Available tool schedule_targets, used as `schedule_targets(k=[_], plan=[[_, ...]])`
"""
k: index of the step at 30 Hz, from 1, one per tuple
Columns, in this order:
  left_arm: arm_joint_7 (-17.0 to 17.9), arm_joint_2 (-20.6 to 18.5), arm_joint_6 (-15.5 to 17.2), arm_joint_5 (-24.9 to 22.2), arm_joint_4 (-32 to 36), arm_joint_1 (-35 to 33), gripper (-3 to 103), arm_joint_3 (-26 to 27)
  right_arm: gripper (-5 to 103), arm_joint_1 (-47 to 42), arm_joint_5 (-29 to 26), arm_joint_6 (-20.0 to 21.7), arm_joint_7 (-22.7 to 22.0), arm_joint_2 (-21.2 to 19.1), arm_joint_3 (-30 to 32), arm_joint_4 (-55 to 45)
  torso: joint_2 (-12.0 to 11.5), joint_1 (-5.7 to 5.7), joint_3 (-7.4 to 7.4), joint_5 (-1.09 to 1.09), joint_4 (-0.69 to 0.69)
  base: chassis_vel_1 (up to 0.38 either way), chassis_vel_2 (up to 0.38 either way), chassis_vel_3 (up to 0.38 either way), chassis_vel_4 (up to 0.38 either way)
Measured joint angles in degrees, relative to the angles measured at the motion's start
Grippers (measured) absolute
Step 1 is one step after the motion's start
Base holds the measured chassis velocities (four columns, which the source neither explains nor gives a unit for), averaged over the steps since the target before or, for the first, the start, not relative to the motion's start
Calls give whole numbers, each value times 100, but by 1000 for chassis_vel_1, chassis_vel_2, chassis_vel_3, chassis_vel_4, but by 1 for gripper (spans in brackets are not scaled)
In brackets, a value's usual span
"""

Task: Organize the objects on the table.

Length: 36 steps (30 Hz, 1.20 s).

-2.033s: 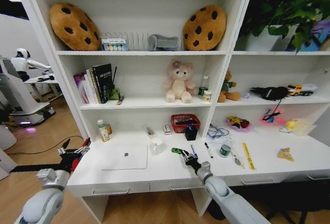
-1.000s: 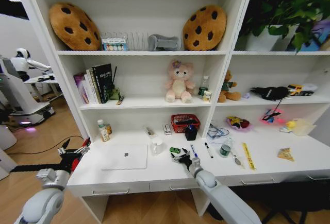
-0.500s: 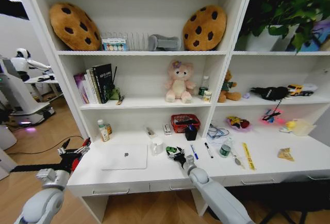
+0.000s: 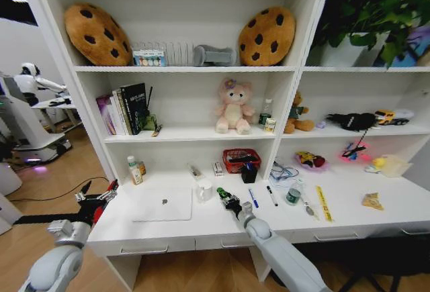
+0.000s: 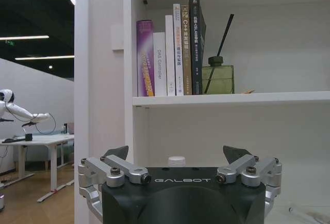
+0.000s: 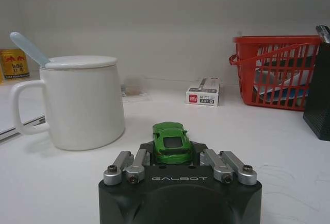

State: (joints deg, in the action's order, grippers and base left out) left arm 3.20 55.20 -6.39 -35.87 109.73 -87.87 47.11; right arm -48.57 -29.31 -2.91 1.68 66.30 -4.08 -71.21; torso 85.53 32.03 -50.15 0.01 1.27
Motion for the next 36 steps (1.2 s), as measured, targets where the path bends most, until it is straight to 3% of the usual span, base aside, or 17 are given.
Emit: schedule_targets(k=[11,14,18,22,27,36], plan=[[-1,0,0,0,0,0,100,0,36,-244,-7,-150,13,-247,231,-257,0,0,0,2,0,0,0,0,0],[-1,0,0,0,0,0,100,-1,36,-666,-91,-257,8,-787,673,-1019,0,0,0,0,2,0,0,0,0],[-2,0,0,0,0,0,100,0,36,-945,-159,-250,-9,-1031,938,-1605,0,0,0,1,2,0,0,0,0],[0,0,0,0,0,0,100,0,36,-1458,-338,-89,-67,-1334,1381,-2851,0,0,0,0,1,0,0,0,0],[0,0,0,0,0,0,100,0,36,-1767,-503,95,-111,-1491,1694,-3630,0,0,1,0,2,0,0,0,0],[0,-1,0,0,0,0,100,0,36,-1159,-1089,730,-285,-1589,1634,-4289,0,0,0,-1,0,0,0,0,0]])
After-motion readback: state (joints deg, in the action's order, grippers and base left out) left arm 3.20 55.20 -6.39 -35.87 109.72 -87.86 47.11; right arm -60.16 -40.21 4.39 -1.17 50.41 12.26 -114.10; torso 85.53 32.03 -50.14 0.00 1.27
